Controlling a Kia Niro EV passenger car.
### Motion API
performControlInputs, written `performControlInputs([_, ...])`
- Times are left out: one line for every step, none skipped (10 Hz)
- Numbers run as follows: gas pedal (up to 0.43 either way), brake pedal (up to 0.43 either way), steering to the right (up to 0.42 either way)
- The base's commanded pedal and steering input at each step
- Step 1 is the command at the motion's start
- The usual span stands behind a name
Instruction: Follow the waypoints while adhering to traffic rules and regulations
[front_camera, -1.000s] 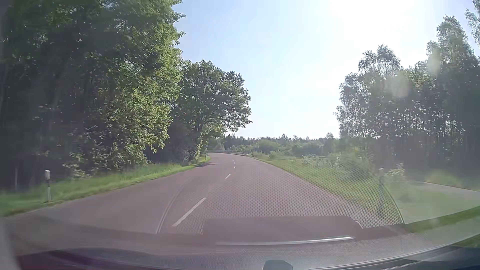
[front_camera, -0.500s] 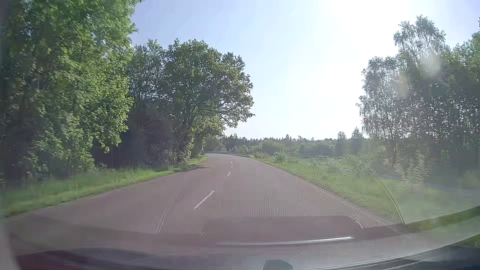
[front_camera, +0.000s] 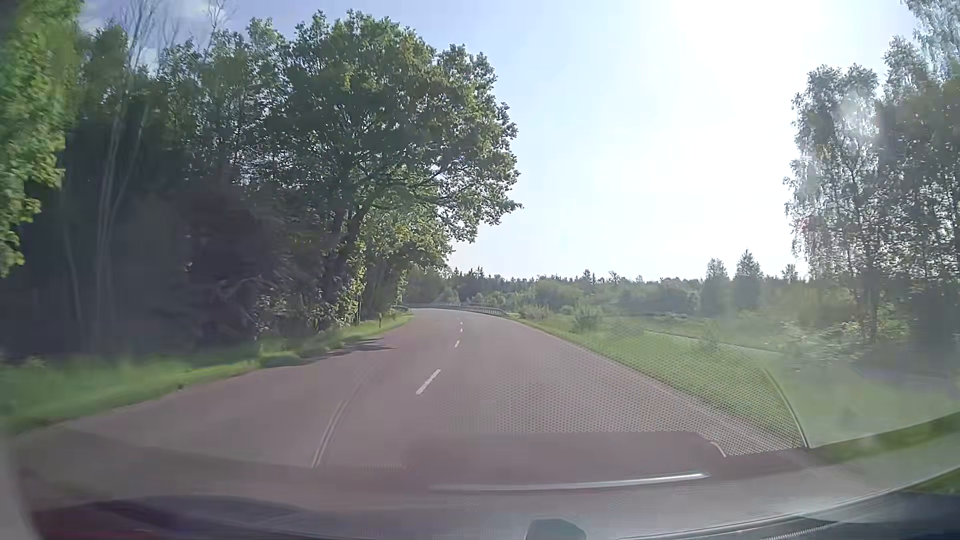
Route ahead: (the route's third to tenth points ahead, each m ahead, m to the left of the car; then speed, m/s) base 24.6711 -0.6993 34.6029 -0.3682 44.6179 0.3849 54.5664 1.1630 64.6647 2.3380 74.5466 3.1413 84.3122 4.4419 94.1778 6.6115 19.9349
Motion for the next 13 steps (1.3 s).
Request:
performControlInputs([0.11, 0.0, -0.011])
performControlInputs([0.11, 0.0, -0.011])
performControlInputs([0.11, 0.0, -0.011])
performControlInputs([0.11, 0.0, -0.011])
performControlInputs([0.11, 0.0, -0.012])
performControlInputs([0.11, 0.0, -0.013])
performControlInputs([0.11, 0.0, -0.013])
performControlInputs([0.11, 0.0, -0.013])
performControlInputs([0.11, 0.0, -0.013])
performControlInputs([0.11, 0.0, -0.013])
performControlInputs([0.11, 0.0, -0.013])
performControlInputs([0.11, 0.0, -0.013])
performControlInputs([0.11, 0.0, -0.014])
